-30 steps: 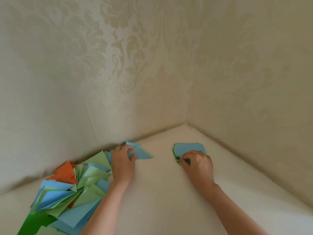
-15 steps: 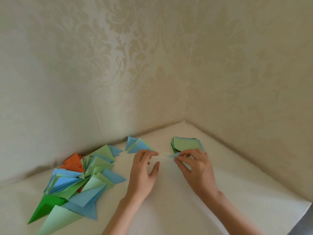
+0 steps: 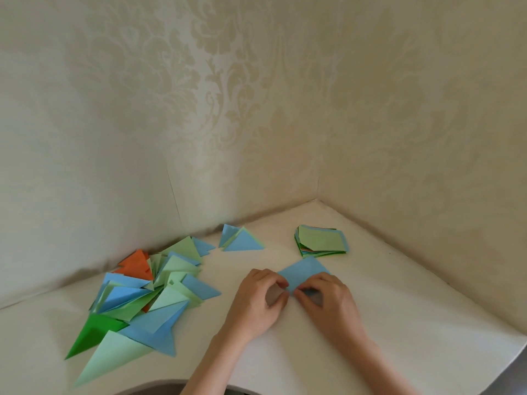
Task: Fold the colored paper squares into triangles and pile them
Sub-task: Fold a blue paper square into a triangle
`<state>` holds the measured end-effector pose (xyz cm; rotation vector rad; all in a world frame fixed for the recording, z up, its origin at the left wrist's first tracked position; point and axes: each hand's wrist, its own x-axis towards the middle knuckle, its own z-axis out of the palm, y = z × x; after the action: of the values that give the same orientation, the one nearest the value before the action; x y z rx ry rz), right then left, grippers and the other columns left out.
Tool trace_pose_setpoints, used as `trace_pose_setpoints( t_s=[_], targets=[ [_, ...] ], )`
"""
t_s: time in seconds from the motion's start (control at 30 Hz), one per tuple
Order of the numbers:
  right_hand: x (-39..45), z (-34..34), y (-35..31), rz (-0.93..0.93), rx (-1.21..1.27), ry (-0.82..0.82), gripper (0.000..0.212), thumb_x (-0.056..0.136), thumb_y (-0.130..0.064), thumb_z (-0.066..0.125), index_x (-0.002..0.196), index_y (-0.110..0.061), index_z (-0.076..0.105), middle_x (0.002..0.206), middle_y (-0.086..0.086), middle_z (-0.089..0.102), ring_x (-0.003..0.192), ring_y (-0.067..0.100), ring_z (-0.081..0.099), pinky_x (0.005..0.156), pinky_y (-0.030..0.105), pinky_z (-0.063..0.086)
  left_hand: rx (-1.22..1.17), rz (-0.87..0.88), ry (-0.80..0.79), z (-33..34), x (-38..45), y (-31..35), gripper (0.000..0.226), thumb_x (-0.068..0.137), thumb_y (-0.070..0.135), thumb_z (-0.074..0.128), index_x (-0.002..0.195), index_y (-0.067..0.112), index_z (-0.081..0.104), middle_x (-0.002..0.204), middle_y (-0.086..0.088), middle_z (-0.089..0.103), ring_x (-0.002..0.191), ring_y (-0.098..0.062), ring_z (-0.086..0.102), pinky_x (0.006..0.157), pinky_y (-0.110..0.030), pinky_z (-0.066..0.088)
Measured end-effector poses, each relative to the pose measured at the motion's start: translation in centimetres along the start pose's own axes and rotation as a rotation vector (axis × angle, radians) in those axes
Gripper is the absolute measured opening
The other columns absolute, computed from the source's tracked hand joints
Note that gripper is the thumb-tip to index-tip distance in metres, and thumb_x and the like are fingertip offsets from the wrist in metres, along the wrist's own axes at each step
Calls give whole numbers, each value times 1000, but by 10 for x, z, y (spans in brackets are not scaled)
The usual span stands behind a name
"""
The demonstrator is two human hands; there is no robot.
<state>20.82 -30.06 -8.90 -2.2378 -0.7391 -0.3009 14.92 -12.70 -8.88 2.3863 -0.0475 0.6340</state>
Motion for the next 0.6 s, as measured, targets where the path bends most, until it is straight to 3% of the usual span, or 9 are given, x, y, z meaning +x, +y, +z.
trace_pose_setpoints(
  t_s=[0.2,0.4,0.6],
  targets=[
    [2,0,0,100,114,13,15,74,-25,79,85,-26,69,84,-16,65,80,1,60,75,17,47,30,-95,-7,4,6,4,15,79,42,69,87,32,62,86,22,61,88,2,48,78,-13,38],
    [4,1,-3,142,81,-9,22,72,-36,80,86,-32,64,82,-20,62,81,-2,57,69,8,41,47,-204,4,8,10,7,16,73,41,70,83,34,59,82,24,60,87,2,49,77,-17,40],
    [5,0,-5,138,59,-41,21,75,-26,76,92,-35,65,84,-21,59,81,0,55,75,18,42,16,-227,-42,7,11,6,11,76,34,70,81,38,61,82,25,61,89,5,47,76,-14,37]
  ],
)
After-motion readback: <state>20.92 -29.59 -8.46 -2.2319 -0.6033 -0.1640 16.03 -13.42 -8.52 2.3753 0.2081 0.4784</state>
